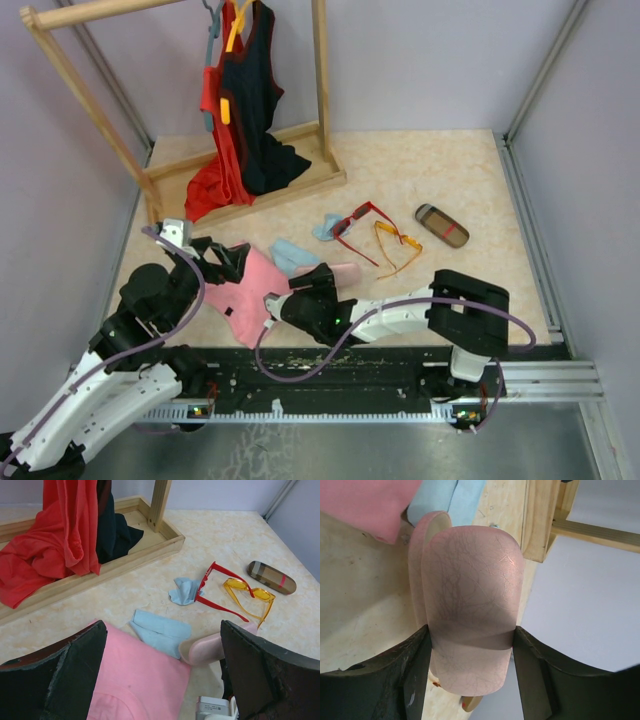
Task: Organize the sunglasses
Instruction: Place the sunglasses case at the center of the board.
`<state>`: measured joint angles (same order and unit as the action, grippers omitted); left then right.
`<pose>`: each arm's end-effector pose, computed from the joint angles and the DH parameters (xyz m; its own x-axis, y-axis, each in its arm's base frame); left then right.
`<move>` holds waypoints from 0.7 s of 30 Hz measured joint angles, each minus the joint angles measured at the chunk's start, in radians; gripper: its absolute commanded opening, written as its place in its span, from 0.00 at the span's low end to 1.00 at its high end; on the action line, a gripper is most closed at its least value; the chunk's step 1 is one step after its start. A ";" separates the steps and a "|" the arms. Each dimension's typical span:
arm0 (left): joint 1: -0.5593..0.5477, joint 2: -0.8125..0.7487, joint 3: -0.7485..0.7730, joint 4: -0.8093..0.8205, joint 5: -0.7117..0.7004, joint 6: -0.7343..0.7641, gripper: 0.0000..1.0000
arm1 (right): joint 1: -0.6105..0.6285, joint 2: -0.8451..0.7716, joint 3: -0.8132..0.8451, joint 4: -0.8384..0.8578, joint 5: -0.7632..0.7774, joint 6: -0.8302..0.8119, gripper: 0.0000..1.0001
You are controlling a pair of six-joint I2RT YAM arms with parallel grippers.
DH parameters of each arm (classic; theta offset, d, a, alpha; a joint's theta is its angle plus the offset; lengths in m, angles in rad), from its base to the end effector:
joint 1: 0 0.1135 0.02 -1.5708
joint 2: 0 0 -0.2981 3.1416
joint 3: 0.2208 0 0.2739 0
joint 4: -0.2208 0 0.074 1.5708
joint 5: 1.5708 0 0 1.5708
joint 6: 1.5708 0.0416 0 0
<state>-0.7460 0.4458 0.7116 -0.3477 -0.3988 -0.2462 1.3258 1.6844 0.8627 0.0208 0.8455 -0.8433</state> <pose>0.0882 -0.0595 0.3609 -0.1414 -0.1751 -0.9743 0.3163 0.9246 -0.2121 0.1152 0.3324 0.1819 0.2705 -0.9608 -0.0616 -0.4740 -0.0772 -0.8771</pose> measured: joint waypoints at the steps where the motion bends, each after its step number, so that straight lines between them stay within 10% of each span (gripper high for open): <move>1: 0.000 0.000 0.000 0.000 0.002 0.000 1.00 | -0.002 0.012 -0.001 0.006 0.000 -0.002 0.48; 21: 0.000 0.017 -0.002 0.011 0.046 -0.012 1.00 | -0.007 0.061 -0.039 0.039 -0.011 0.072 0.96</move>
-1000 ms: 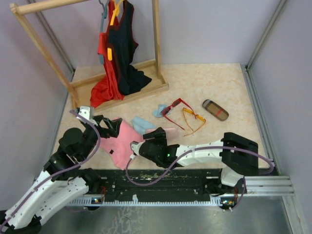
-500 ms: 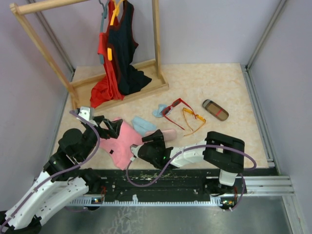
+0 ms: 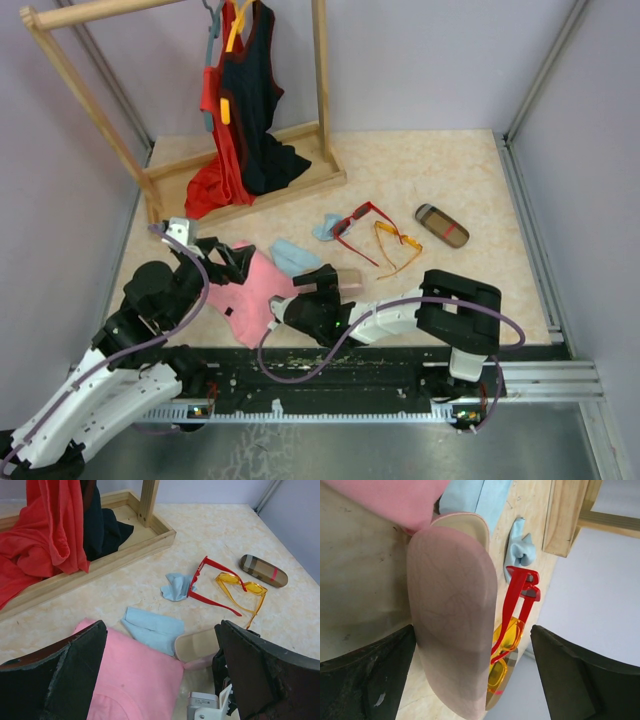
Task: Organize the sunglasses
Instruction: Place the sunglasses case at the center of the board, then adjust the sunglasses case at the center of the board.
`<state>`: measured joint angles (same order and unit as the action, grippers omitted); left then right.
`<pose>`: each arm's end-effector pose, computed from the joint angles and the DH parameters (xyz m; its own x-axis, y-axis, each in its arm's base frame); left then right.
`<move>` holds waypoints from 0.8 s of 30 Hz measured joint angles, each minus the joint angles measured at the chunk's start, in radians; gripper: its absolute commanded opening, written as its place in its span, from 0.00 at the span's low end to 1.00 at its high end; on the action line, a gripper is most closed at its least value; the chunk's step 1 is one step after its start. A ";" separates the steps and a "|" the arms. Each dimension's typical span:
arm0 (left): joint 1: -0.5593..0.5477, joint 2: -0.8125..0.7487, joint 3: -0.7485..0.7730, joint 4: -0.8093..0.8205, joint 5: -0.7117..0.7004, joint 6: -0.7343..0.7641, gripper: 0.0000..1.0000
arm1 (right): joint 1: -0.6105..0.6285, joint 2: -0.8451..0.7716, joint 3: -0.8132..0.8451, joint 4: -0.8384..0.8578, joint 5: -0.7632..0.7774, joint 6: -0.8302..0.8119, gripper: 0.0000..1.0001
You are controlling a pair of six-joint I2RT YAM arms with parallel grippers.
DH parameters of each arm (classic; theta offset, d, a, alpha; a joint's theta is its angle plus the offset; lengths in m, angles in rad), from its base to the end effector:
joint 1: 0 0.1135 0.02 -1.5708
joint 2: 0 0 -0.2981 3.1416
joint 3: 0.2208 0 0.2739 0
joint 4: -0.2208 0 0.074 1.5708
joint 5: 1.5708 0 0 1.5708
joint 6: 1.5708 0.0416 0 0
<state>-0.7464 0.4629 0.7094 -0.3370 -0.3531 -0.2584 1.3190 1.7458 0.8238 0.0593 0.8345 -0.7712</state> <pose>0.0908 -0.0644 0.3598 -0.1623 -0.1764 -0.9708 0.3546 0.9077 -0.2243 0.1164 0.3288 0.1529 0.2339 -0.9694 -0.0741 -0.5122 -0.0581 -0.8569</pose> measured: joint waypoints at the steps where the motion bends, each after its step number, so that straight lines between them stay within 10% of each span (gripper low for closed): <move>1: 0.000 0.003 0.000 0.000 0.002 0.000 1.00 | 0.000 0.000 0.000 -0.008 -0.003 0.010 0.96; 24: 0.000 0.050 -0.021 0.018 0.068 -0.063 1.00 | 0.152 -0.454 -0.025 -0.338 -0.235 0.444 0.98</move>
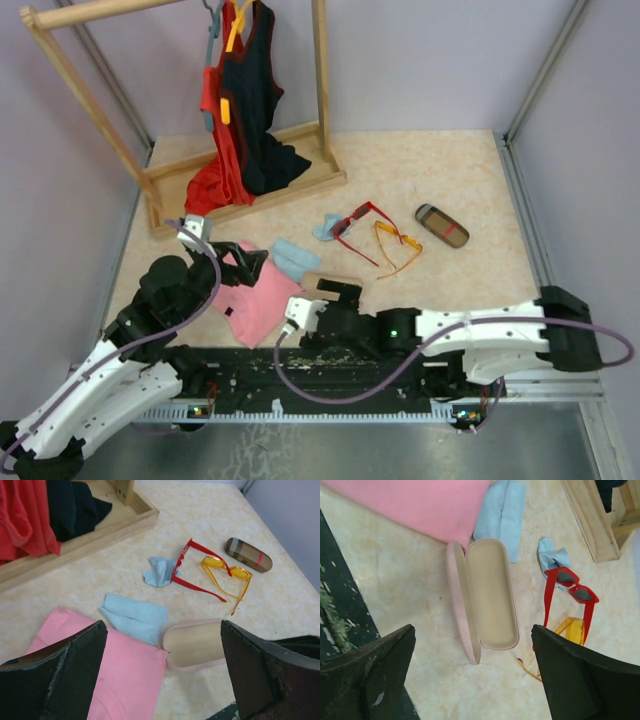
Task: Organize the sunglasses
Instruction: Adjust the sunglasses case at the center of the board.
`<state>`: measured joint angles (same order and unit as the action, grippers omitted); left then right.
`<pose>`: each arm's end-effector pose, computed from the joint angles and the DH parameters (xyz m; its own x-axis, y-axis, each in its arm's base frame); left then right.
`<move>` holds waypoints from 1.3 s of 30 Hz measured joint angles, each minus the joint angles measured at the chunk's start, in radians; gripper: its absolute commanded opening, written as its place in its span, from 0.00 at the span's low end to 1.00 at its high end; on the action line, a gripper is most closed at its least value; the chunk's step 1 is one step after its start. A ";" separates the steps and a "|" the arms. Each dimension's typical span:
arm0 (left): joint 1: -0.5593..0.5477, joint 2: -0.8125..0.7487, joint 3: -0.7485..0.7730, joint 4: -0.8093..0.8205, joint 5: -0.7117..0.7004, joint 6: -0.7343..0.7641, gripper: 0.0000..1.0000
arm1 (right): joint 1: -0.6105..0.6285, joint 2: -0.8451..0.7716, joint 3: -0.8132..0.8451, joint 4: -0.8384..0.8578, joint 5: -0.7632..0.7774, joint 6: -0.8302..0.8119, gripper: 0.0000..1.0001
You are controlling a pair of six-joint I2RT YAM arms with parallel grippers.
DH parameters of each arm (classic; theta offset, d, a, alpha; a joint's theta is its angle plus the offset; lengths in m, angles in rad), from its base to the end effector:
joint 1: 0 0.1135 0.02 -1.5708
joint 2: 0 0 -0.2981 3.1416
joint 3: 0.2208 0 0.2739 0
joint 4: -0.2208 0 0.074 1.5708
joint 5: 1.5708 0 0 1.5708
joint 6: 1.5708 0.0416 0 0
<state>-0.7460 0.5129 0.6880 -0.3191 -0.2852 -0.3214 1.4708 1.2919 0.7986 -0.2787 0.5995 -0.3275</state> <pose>0.1003 -0.0767 0.3491 -0.2411 -0.1899 -0.9517 0.3906 0.8787 -0.2743 0.0512 0.2756 0.2508 0.1853 -0.8131 -0.5518 -0.7620 0.2357 -0.6032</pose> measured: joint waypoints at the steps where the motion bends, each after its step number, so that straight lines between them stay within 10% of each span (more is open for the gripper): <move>1: 0.000 0.008 -0.008 0.007 0.013 -0.010 1.00 | -0.001 -0.063 -0.018 0.003 -0.005 0.050 0.96; 10: 0.000 0.256 -0.068 0.118 0.202 -0.089 0.88 | -0.324 -0.449 -0.160 0.080 -0.076 0.599 0.63; 17: 0.000 0.464 -0.084 0.227 0.311 -0.108 0.79 | -0.551 -0.442 -0.269 0.033 -0.212 0.958 0.57; 39: -0.011 0.715 -0.160 0.409 0.428 -0.129 0.66 | -0.689 -0.008 -0.272 0.193 -0.369 1.048 0.27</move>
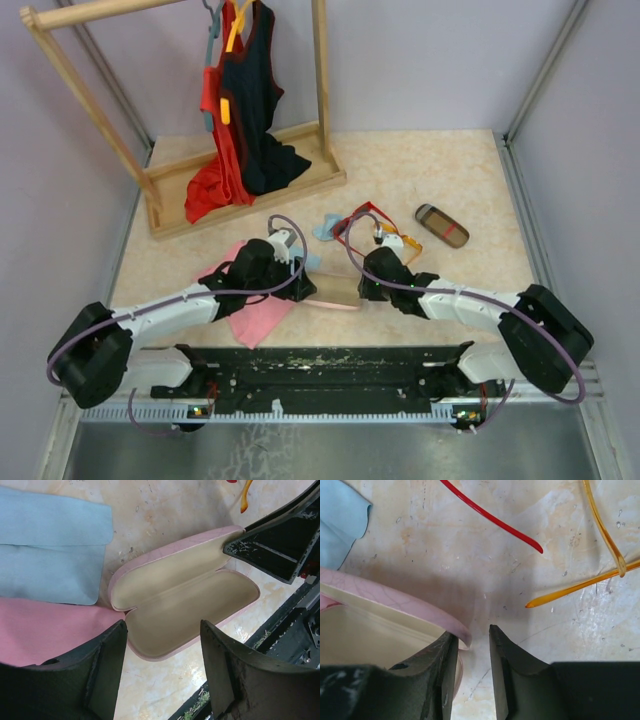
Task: Organize the sunglasses
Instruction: Adjust the sunglasses case at the center of the board.
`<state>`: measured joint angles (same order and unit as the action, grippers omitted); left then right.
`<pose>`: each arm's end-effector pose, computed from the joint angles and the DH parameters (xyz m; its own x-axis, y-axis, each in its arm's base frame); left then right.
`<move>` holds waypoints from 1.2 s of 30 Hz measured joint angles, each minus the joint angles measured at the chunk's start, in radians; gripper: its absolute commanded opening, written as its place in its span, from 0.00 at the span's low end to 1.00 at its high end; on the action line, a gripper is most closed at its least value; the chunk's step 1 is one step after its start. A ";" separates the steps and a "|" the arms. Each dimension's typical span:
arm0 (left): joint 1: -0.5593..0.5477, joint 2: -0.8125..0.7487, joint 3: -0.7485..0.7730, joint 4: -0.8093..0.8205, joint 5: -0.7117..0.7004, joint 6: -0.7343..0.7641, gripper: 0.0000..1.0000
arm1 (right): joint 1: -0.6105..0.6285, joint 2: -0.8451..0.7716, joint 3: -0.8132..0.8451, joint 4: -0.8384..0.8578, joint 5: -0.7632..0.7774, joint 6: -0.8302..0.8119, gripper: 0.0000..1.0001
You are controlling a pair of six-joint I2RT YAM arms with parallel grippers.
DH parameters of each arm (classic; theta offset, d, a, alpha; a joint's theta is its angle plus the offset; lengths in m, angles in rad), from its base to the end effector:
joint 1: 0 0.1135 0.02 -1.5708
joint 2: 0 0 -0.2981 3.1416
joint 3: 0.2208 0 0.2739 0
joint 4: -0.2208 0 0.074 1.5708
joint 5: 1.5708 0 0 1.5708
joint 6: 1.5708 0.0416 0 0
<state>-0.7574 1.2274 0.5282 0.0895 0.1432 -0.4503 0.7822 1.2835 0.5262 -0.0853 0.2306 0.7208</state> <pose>0.1828 -0.1810 0.2022 -0.7076 0.0762 -0.7025 0.5077 0.7463 -0.4304 0.1820 0.1675 0.1739 -0.7794 0.1313 -0.6126 -0.0850 0.9466 0.3111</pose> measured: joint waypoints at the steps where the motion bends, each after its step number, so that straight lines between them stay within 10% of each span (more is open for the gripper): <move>1: 0.000 0.003 0.000 0.002 0.001 0.000 0.66 | -0.001 0.010 0.000 0.006 0.000 -0.005 0.21; 9: 0.000 -0.022 -0.002 -0.010 -0.008 0.003 0.67 | -0.002 0.028 0.016 0.031 -0.003 -0.049 0.00; 36: 0.000 -0.277 0.000 -0.136 -0.230 0.031 0.71 | -0.098 0.218 0.108 0.344 -0.082 -0.440 0.08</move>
<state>-0.7574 0.9501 0.5285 -0.0467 -0.0872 -0.4194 0.6842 1.5017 0.6346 0.2588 0.1482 0.2810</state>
